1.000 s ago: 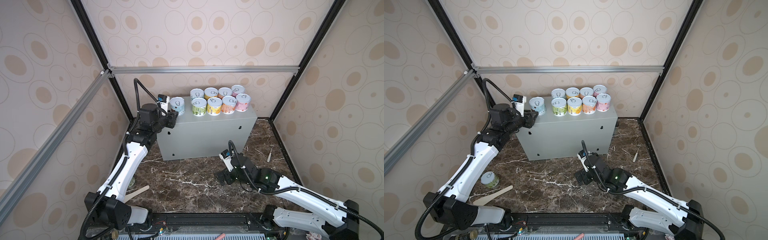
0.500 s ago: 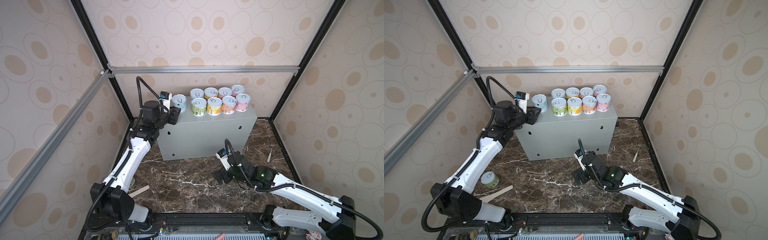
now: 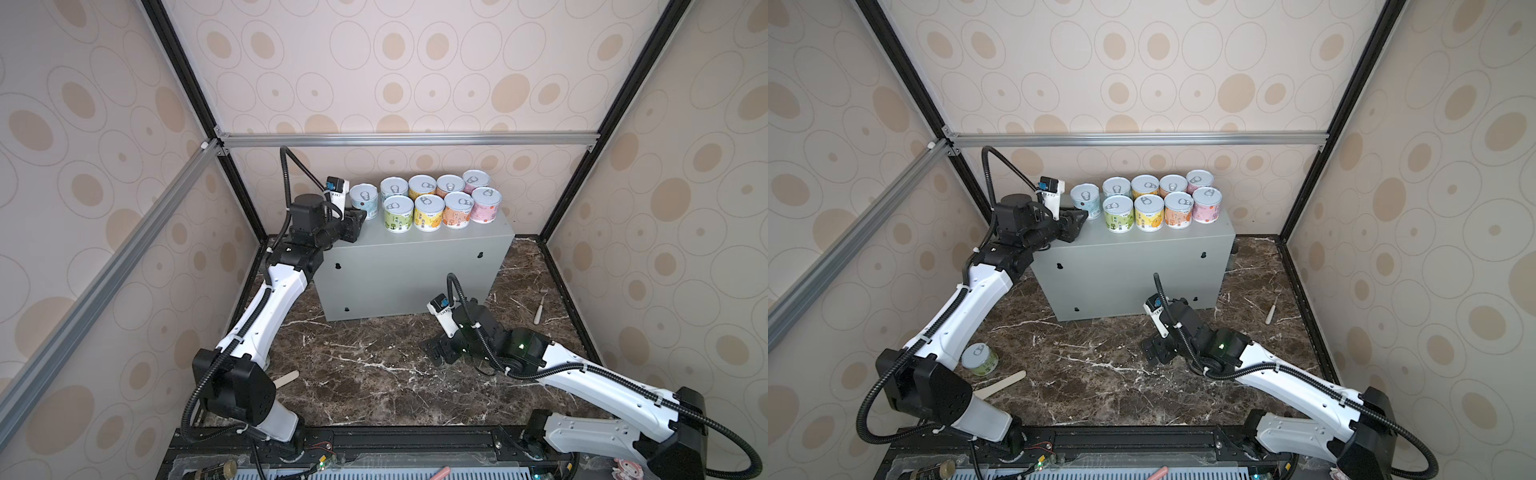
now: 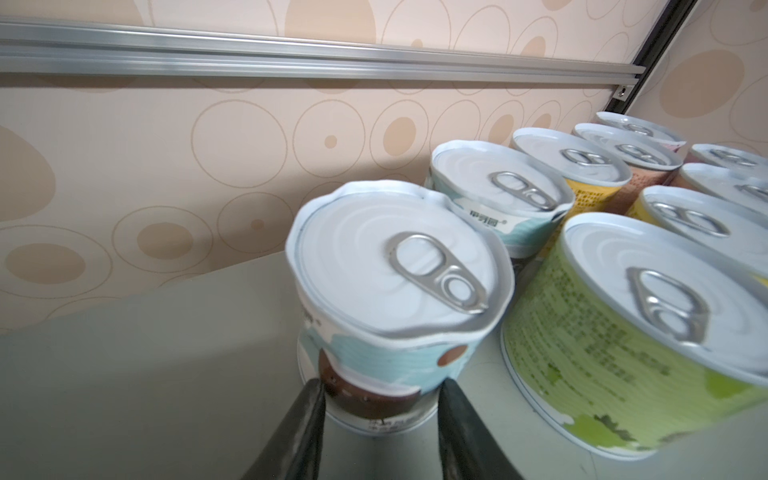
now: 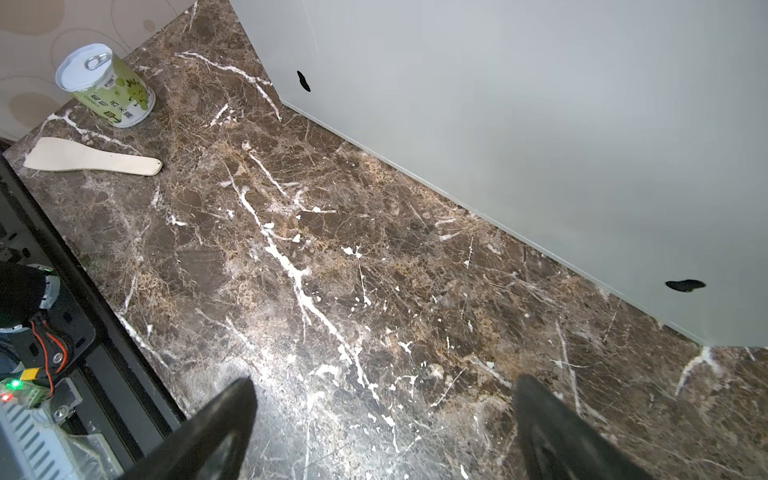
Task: Place and organize the canned foods onto the counter
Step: 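Slide the coconut-label can toward the can group with the left gripper, then open the left gripper and lift it off the coconut-label can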
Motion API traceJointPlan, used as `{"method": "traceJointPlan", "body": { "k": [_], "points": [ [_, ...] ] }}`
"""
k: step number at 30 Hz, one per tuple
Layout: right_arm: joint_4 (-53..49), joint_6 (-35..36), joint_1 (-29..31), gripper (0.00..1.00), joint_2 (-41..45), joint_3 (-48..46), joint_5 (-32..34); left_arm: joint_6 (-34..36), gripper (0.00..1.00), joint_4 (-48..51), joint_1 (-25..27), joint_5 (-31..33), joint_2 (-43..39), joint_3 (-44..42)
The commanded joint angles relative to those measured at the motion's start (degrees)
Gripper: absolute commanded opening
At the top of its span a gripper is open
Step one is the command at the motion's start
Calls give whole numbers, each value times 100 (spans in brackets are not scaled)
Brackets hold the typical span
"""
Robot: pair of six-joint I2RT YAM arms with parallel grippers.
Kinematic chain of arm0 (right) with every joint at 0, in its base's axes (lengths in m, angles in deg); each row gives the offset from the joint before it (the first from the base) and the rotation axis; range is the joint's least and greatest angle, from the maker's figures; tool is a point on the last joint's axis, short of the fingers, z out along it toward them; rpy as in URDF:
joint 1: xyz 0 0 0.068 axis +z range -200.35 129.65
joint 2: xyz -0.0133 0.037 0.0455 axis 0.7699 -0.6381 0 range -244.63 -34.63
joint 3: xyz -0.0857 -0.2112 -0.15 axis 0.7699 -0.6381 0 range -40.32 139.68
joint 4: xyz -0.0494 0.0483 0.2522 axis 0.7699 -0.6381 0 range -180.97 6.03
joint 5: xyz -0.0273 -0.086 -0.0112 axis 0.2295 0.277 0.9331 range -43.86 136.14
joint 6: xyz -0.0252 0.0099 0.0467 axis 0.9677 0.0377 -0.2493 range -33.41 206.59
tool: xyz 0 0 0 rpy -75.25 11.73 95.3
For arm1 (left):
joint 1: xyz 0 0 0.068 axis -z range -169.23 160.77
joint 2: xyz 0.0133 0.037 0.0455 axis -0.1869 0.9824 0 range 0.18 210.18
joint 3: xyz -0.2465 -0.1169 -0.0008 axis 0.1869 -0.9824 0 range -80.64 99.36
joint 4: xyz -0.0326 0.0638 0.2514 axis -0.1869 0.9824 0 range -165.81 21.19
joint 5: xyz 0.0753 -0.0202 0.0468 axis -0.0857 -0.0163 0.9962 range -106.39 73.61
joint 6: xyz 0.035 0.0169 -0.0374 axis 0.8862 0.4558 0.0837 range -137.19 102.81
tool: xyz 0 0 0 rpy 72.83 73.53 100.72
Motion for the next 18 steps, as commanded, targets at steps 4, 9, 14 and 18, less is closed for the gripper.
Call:
{"method": "traceJointPlan", "body": {
  "k": [4, 9, 14, 18],
  "points": [
    [29, 96, -48, 99, 44, 82, -53, -7, 44, 98, -36, 13, 181, 294],
    [49, 96, -52, 99, 96, 32, -42, -73, 44, 58, -42, -95, 252, 334],
    [53, 80, -61, 99, 117, 19, -61, -115, 44, 61, -36, -146, 257, 372],
    [68, 59, -62, 99, 171, -23, -53, -131, 44, 74, -40, -149, 262, 401]
  ]
}}
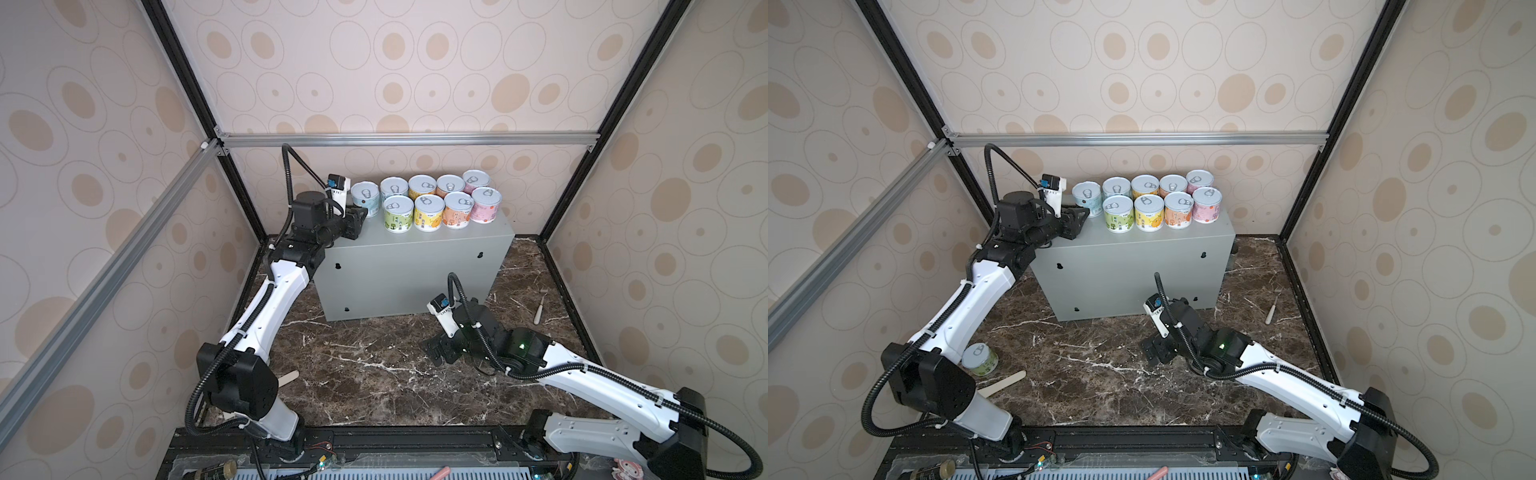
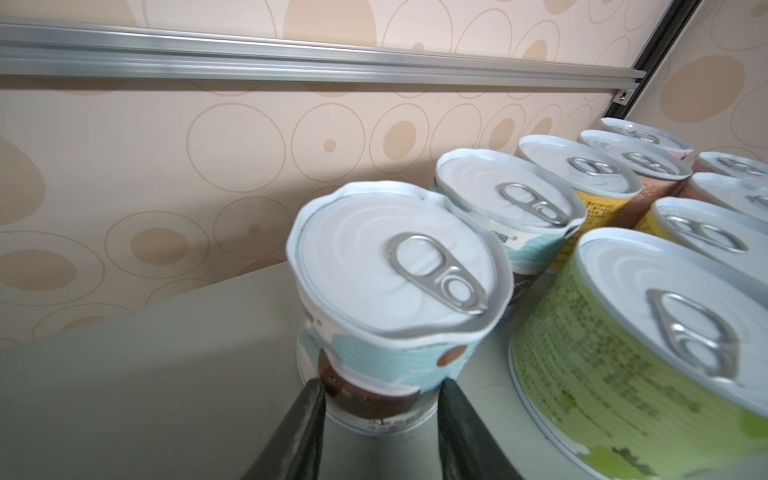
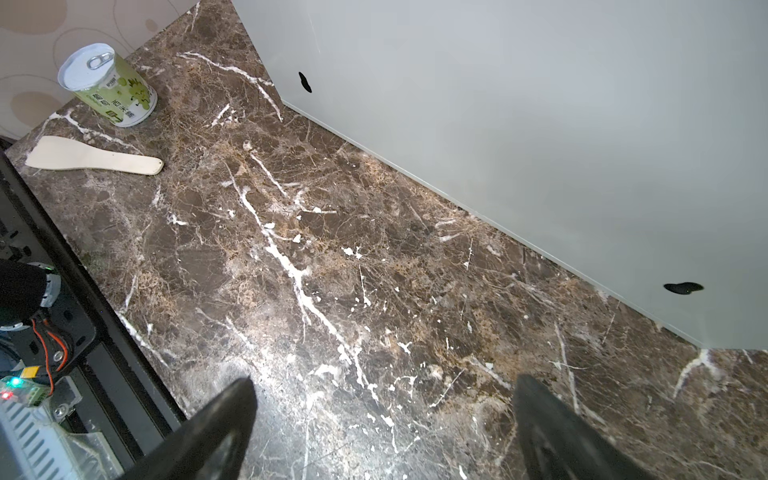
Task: Place and organize the canned foods onto the counter
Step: 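Open the left gripper and lift it off the coconut-label can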
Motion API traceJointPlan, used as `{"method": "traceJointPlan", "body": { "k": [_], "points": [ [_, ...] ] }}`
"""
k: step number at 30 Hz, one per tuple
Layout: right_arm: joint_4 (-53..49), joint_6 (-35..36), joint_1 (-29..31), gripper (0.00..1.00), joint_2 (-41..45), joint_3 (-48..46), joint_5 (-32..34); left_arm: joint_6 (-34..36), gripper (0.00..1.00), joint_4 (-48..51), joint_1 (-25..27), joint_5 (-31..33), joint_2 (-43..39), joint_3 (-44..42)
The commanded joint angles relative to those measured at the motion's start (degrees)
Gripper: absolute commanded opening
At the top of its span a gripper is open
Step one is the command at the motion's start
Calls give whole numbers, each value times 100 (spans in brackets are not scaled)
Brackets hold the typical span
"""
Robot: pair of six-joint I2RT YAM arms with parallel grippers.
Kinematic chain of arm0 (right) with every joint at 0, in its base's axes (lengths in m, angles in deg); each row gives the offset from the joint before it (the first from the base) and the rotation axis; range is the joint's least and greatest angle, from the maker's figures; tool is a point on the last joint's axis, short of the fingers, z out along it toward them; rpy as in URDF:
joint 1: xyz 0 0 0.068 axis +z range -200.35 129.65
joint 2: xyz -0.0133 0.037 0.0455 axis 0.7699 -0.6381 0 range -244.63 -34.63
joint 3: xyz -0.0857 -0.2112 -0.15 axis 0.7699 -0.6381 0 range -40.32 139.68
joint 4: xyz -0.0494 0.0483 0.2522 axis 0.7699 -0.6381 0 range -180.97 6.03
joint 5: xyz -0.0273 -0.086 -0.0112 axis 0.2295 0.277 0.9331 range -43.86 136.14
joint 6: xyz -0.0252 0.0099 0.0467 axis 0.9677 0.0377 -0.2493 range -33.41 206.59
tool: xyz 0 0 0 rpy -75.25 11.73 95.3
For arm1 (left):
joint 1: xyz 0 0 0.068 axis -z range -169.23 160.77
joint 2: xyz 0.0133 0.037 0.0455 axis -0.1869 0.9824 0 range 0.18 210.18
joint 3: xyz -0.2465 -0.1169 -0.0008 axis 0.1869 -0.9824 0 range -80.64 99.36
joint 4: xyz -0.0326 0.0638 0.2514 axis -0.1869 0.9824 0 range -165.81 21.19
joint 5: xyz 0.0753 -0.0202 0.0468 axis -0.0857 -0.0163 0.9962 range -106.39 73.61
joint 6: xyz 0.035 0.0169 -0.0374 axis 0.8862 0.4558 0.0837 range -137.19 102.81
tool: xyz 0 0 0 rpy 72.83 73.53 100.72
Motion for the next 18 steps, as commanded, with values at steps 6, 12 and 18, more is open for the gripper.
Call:
{"method": "traceJointPlan", "body": {
  "k": [6, 12, 18],
  "points": [
    [59, -9, -58, 99, 244, -68, -33, -120, 44, 161, -30, -174, 216, 379],
    [23, -57, -59, 99, 388, -162, -7, -135, 44, 158, -33, -174, 177, 356],
    [-13, -62, -53, 99, 460, -145, 35, -172, 50, 192, -31, -85, -15, 307]
  ]
}}
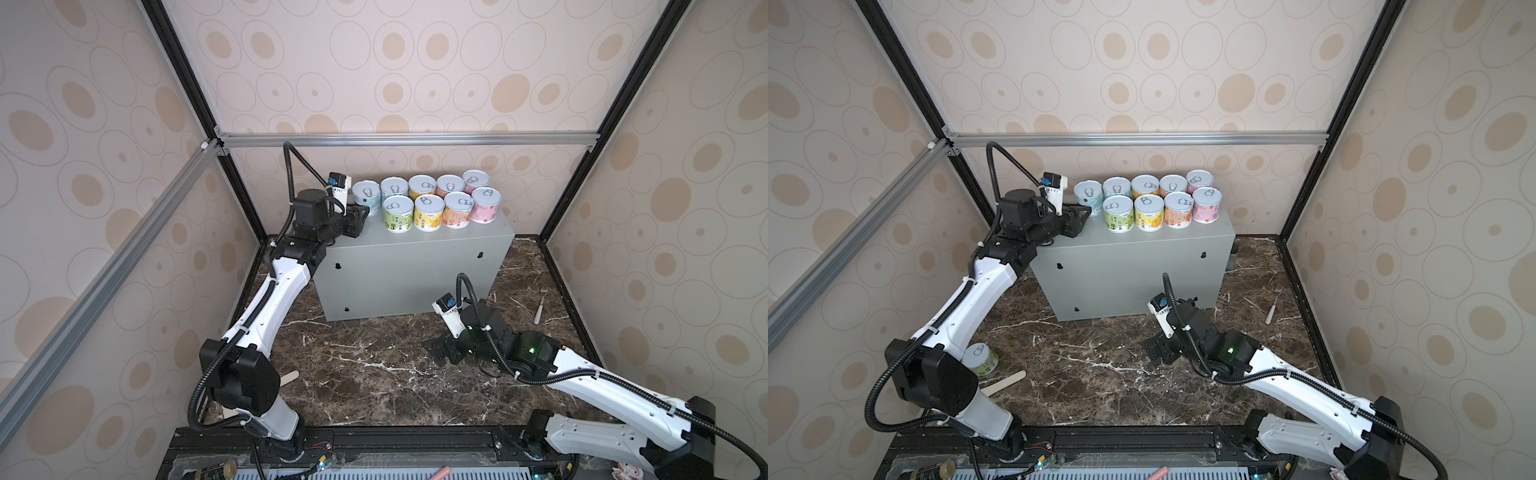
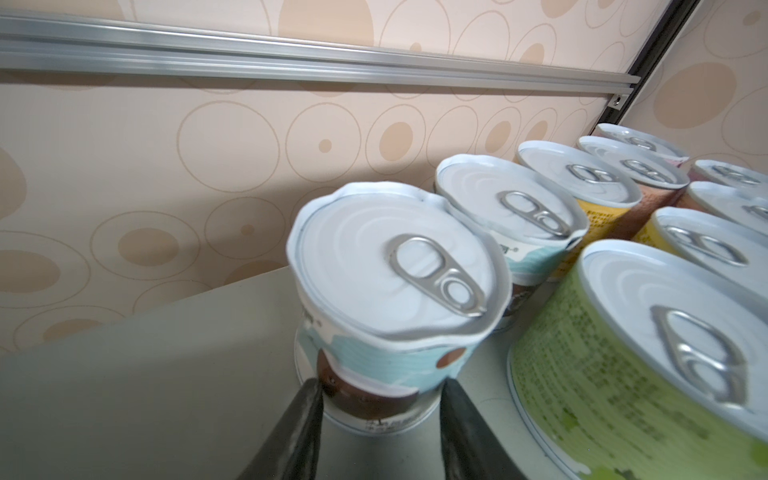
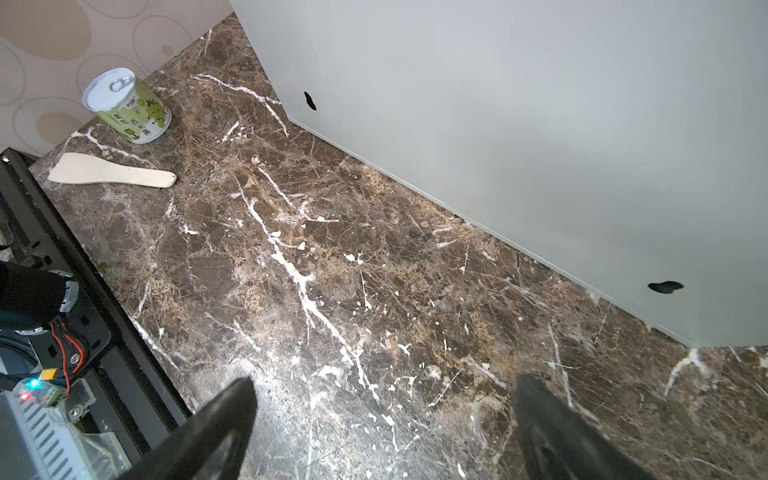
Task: Place and organize the canned foods onto the counter
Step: 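Open the left gripper and lift it off the coconut-label can, then move the left gripper down beside the cabinet over the green-labelled can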
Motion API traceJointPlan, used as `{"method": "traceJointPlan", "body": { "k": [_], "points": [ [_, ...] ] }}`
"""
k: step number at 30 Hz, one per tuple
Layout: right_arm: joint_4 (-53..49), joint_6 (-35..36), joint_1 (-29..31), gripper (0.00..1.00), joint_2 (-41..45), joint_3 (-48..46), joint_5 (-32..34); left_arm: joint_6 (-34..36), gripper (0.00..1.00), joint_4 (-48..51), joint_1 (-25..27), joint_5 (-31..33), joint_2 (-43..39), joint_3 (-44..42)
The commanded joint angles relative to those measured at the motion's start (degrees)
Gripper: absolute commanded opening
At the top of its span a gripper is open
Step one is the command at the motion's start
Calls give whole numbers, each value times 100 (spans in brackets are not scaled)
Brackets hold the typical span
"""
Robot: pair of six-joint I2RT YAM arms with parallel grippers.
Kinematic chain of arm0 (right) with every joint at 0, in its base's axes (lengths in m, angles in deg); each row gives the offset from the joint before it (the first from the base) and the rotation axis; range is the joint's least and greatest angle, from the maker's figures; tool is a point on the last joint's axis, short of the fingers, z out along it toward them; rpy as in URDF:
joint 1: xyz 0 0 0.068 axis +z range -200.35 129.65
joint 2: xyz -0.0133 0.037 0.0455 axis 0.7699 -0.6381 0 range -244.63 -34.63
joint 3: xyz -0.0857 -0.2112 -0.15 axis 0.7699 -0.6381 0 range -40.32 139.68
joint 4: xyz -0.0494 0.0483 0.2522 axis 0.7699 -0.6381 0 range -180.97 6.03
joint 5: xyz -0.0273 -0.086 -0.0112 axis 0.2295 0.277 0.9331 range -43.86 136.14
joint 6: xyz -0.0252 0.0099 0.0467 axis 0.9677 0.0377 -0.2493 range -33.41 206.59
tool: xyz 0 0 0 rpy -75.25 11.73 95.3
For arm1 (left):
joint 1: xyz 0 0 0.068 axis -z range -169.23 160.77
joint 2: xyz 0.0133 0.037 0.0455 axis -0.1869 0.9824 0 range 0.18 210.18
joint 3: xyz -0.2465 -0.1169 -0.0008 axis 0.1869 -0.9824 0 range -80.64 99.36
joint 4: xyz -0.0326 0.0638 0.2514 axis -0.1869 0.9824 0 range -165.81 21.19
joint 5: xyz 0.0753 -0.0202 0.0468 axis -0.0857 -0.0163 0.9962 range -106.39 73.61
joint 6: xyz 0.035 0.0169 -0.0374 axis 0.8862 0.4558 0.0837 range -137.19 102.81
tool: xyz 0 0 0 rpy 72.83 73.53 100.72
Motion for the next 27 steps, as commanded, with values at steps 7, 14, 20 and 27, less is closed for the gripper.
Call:
{"method": "traceJointPlan", "body": {
  "k": [7, 14, 20, 27],
  "points": [
    [-140, -41, -39, 99, 137, 72, 98, -89, 63, 258, -34, 196, -460, 171],
    [-504, 142, -34, 99, 159, 463, 214, -119, 76, 421, -23, 162, -737, 142],
    [-729, 178, -30, 99, 211, 693, 410, -265, 92, 650, -24, 553, -1205, -93],
    [-738, 145, 81, 99, -7, 789, 280, -429, 99, 849, -27, 1083, -2028, -770]
  ]
}}
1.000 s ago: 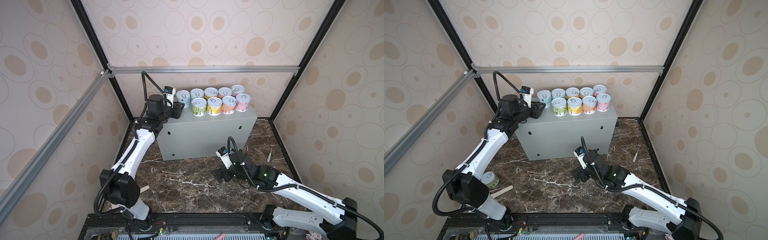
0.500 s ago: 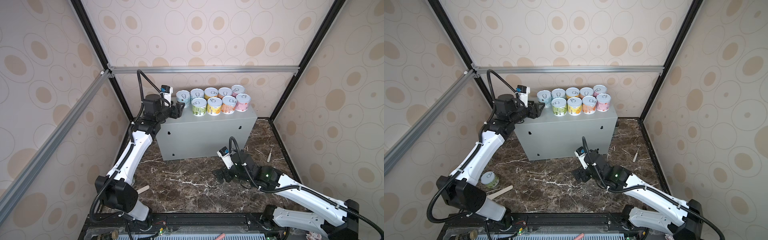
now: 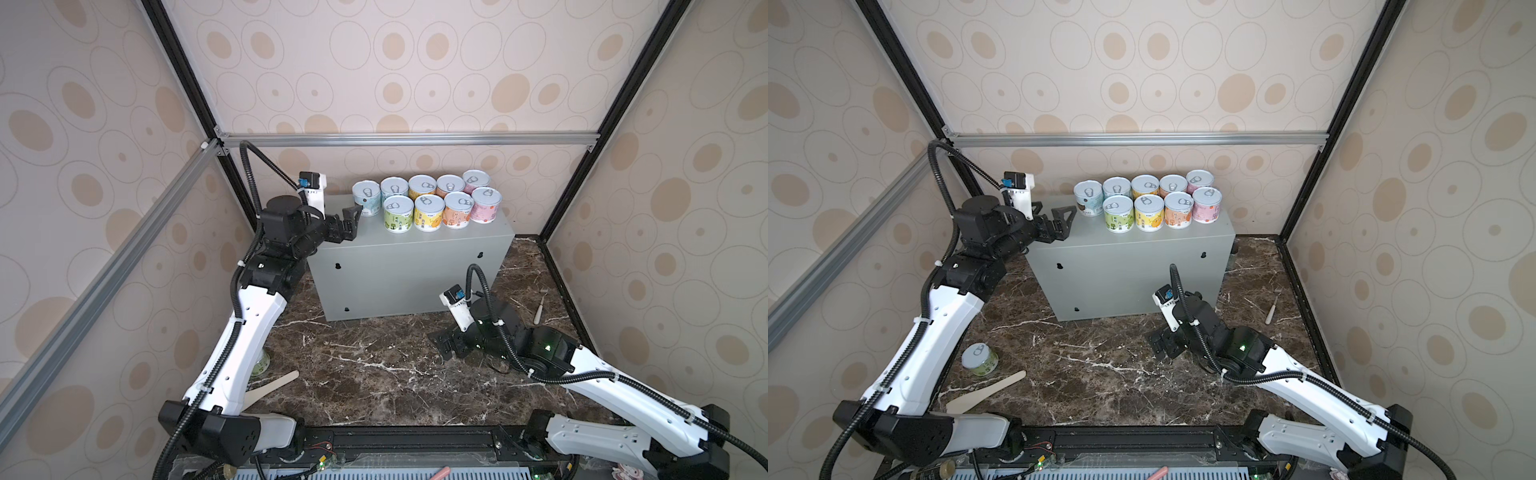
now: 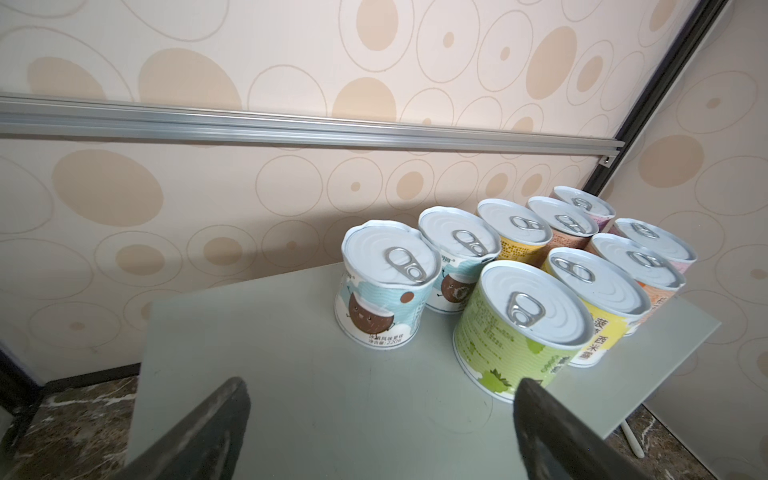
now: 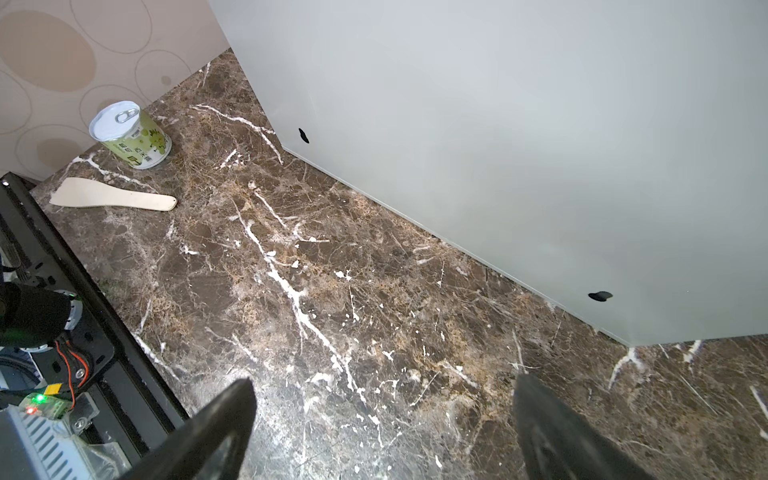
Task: Place and organize the canned foods onto the counter
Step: 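Move the left gripper down beside the cabinet over the green-labelled can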
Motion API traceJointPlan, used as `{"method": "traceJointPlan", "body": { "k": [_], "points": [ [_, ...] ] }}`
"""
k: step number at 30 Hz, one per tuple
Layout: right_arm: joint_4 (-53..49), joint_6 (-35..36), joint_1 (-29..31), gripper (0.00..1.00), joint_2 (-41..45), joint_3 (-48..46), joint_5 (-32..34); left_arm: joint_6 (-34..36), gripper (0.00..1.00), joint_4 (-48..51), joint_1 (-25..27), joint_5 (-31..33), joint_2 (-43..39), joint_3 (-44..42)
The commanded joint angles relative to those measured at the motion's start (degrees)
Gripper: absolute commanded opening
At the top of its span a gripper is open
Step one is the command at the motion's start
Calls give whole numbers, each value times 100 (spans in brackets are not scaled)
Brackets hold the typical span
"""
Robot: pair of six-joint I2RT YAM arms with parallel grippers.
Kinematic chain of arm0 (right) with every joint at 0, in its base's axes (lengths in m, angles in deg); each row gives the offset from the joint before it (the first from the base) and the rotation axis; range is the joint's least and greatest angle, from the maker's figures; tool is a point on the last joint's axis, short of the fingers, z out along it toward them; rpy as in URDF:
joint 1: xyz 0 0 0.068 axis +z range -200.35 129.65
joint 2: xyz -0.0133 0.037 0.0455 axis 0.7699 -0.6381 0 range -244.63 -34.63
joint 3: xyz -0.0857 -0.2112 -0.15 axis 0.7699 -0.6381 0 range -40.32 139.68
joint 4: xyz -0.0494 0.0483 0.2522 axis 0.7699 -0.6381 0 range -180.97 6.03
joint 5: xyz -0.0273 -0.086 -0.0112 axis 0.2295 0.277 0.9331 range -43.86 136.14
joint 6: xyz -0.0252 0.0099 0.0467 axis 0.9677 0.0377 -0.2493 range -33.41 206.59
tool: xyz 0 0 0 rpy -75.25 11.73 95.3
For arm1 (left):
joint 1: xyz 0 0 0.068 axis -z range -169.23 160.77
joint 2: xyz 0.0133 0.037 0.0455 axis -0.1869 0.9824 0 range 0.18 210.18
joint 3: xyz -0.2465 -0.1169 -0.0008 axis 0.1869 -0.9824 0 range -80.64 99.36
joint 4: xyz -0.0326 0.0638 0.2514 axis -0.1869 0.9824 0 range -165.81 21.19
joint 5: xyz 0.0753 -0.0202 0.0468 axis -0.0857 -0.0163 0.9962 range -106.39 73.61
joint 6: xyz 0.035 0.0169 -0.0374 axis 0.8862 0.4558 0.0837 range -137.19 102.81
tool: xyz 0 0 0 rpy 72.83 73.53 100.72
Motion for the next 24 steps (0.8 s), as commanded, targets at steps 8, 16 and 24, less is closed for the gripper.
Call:
{"method": "traceJointPlan", "body": {
  "k": [8, 16, 24],
  "points": [
    [84, 50, 393, 98, -716, 303, -214, -413, 99, 560, -33, 1728, -1259, -1079],
    [550, 81, 661, 99, -1499, 380, -563, -909, 99, 1396, -70, 2964, -1703, -1491],
    [1039, 13, 805, 98, -2305, 467, -842, -1699, 99, 1942, -150, 3828, -2099, -2180]
  ]
}}
